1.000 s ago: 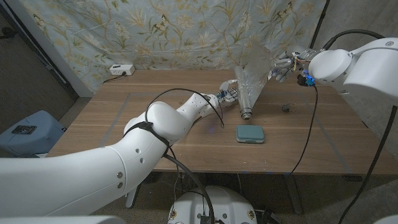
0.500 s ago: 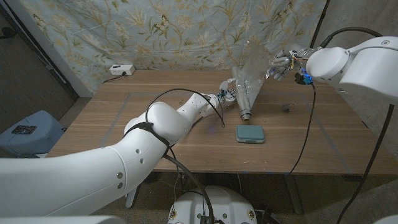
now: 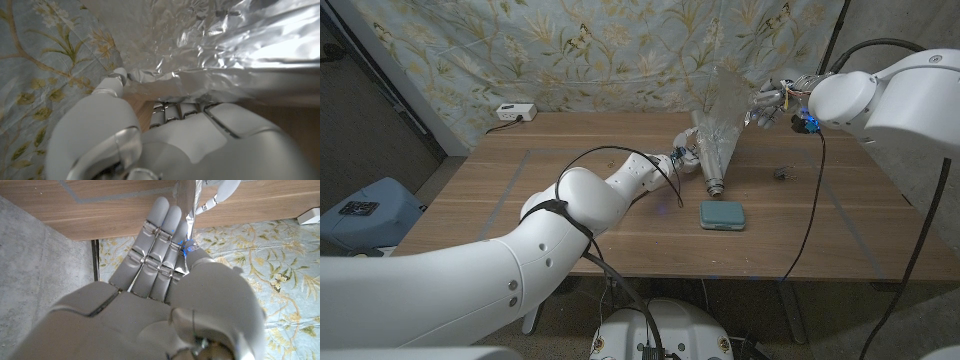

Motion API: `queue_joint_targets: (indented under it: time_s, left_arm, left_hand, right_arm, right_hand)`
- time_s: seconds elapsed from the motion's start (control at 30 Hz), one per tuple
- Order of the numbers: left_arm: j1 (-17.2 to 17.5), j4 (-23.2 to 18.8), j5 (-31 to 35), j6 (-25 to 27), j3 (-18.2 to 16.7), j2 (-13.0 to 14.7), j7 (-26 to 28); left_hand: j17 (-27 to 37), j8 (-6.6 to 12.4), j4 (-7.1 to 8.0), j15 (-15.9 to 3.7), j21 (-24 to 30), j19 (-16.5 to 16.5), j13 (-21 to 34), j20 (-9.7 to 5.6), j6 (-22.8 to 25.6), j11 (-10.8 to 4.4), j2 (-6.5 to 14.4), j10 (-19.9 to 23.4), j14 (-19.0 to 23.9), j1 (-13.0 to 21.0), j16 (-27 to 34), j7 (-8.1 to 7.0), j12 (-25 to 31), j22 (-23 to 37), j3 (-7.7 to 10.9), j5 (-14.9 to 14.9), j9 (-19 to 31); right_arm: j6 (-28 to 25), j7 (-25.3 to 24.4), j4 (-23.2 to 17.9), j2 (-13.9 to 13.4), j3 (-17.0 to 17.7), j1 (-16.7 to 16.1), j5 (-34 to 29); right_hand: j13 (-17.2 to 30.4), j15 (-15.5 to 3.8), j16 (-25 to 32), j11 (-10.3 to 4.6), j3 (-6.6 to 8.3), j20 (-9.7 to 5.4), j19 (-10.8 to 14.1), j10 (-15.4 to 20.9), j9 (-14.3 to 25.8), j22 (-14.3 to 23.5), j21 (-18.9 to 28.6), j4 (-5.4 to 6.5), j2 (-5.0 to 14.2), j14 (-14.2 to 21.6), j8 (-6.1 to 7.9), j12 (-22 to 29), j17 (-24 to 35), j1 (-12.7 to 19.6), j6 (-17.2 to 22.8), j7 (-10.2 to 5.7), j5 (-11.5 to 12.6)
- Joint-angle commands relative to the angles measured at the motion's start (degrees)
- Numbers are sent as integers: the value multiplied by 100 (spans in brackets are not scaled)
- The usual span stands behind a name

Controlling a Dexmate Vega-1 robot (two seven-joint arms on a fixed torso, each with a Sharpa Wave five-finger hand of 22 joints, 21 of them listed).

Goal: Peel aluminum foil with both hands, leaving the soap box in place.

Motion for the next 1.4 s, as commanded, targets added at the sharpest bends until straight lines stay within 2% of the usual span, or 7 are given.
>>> queue_joint_targets:
  time_s: [0.03, 0.43, 0.8, 1.1, 1.27, 1.4]
  left_arm:
    - [52, 0, -336, -15, 179, -17, 48]
    - [69, 0, -312, -22, 175, -15, 42]
    - [72, 0, -215, 103, 77, -1, -73]
    - [67, 0, -98, 169, -44, 9, -128]
    - [49, 0, 42, 227, -175, 21, -188]
    - [-29, 0, 446, 435, -529, 53, -405]
  left_hand:
    - [4, -12, 15, 41, -46, 14, 24, 27, -62, -9, -58, -55, -8, -105, -42, 5, -31, 16, -57, -43, 16]
    - [-8, -25, 20, 56, -84, -5, 28, 53, -127, 6, -102, -141, -81, -202, -90, 12, -62, 15, -102, -122, 6]
    - [-10, -26, -16, 68, -107, -9, 30, 59, -153, 2, -39, -145, -82, -159, -96, 7, -62, 15, -56, -148, -2]
    - [-10, -6, -34, 73, -123, -4, 31, 56, -123, -7, 6, -120, -68, -145, -95, 1, -50, 16, -27, -166, -8]
    - [-13, 2, -55, 69, -130, 7, 33, 57, -111, -12, 33, -97, -55, -123, -95, -3, -40, 16, -3, -175, -11]
    - [-18, 68, -116, 51, -137, 44, 38, 50, 43, -35, 88, 39, -2, -44, -78, -32, 15, 18, 55, -179, -13]
  right_arm:
    - [-7, -166, -15, -138, -357, 427, 322]
    - [-7, -117, -89, -228, -308, 435, 243]
    - [-7, -749, -224, -502, -477, 745, 844]
    - [-7, -1272, -262, -623, -603, 976, 1333]
    - [-7, -1501, -269, -660, -657, 1065, 1547]
    - [-7, -1590, -253, -673, -655, 1069, 1631]
  right_hand:
    - [33, -72, -20, 0, 24, -31, 17, 21, 34, -3, 35, -9, -14, 115, -6, -6, 23, 72, 134, 72, 51]
    - [48, -83, -27, 23, 28, -40, 57, 55, 48, -7, 85, -21, -16, 161, -21, -1, 33, 93, 147, 100, 56]
    - [79, -72, -40, 32, 33, -51, 69, 59, 63, -9, 115, -25, -18, 184, -32, 8, 36, 108, 157, 116, 61]
    - [97, -76, -53, 33, 41, -53, 70, 64, 87, -11, 137, -28, -17, 196, -41, 11, 43, 121, 151, 114, 65]
    - [111, -73, -65, 33, 44, -55, 65, 56, 97, -12, 147, -25, -16, 196, -47, 11, 44, 122, 149, 120, 66]
    - [106, -67, -68, 24, 42, -56, 60, 54, 97, -12, 154, -21, -20, 199, -55, 3, 54, 117, 152, 117, 65]
